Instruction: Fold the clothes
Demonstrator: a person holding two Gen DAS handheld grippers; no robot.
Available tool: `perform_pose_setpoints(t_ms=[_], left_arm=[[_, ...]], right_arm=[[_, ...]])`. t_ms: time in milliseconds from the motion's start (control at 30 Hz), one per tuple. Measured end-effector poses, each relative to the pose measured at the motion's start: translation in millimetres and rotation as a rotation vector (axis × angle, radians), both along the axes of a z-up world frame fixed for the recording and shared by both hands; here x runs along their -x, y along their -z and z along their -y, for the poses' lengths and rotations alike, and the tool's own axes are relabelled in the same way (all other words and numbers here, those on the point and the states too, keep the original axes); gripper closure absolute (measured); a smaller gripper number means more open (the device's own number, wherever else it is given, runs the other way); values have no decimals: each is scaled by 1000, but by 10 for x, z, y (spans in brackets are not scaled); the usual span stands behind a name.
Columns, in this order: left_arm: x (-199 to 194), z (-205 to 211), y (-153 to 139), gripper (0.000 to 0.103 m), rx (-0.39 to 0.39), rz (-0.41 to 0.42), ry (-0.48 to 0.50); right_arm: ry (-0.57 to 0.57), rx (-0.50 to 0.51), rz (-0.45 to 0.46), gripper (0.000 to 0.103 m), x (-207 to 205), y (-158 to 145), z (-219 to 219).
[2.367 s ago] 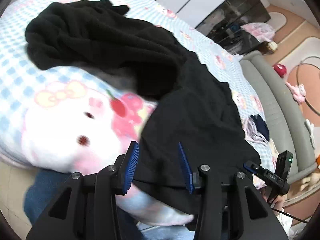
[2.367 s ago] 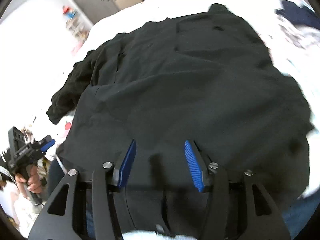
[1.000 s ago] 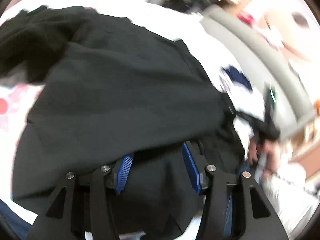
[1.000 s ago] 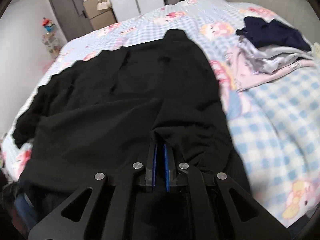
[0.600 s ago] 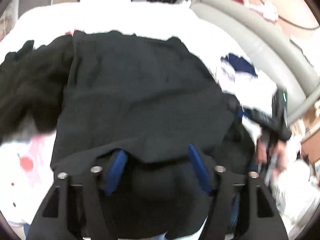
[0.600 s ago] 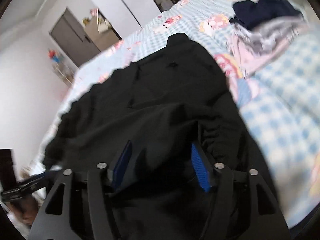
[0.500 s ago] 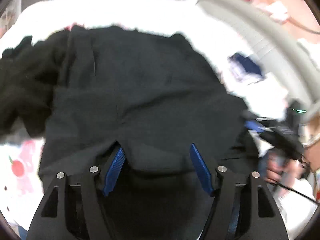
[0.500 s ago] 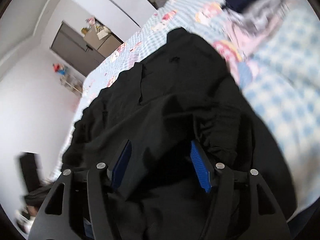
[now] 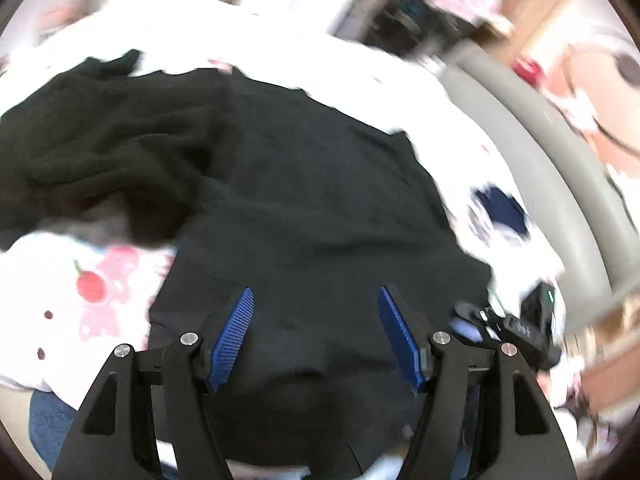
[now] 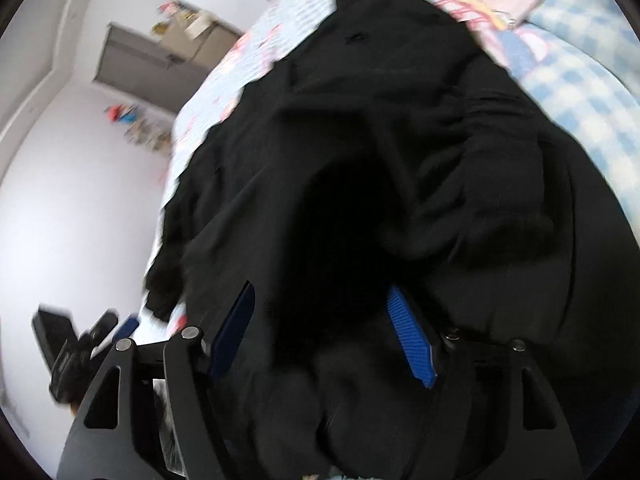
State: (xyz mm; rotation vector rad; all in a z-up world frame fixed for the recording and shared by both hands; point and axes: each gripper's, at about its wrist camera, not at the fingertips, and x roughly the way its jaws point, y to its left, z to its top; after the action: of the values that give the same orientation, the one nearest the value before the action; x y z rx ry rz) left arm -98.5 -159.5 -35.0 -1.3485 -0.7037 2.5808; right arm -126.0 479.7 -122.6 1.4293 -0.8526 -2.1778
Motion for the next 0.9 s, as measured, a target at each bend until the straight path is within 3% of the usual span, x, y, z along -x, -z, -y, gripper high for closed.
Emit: perform_pose_setpoints(t_ms=[33,67,100,133,167,233,300,433,533,567,600,667,700,767,800,833,900], left_arm=[[60,15,169,41,-4,56,8],[57,-15,307,43,17,91,25],[20,-68,429,47,52,116,46],[-18,-122,552,54,87,140,66],[-55,-175,674,54,122,164,87],[-130,-282,919,54,192,213,129],[-167,-360,970,53,245,213,160],[-59,-298,914,52,182,234,141],[111,-336,713,52,104,151,139],[167,-349,646,52,78,123,139],[224,-362,580,52,51,95,138],[379,-512,559,52,12,41,154],[442,-611,611,52,8,38,171],[519,-813,817,49,44,83,210],[526,-906,967,49,90,134,227],[534,-999,1118,49,136,185,244],[455,-1012,1184,49,149,182,242]], right_arm=[[26,-15,-14,36,74,23,-6],[52,-31,-29,46,148,45,-12],[37,-88,-58,70,220,-22,31],[21,-148,-88,82,292,-93,77],[5,-208,-118,86,365,-164,123],[0,-252,-268,92,318,-488,178],[-11,-264,-399,93,211,-750,209],[17,-368,-235,91,163,-335,88],[39,-240,-124,87,141,-93,-132],[47,-196,-87,82,134,-13,-207],[54,-152,-50,68,127,67,-281],[116,-113,-79,51,183,28,-337],[138,-103,-82,48,244,22,-335],[178,-107,-86,53,349,5,-313],[197,-170,-84,66,414,-8,-263],[194,-244,-84,70,464,-33,-186],[163,-334,-117,74,453,-81,-82]])
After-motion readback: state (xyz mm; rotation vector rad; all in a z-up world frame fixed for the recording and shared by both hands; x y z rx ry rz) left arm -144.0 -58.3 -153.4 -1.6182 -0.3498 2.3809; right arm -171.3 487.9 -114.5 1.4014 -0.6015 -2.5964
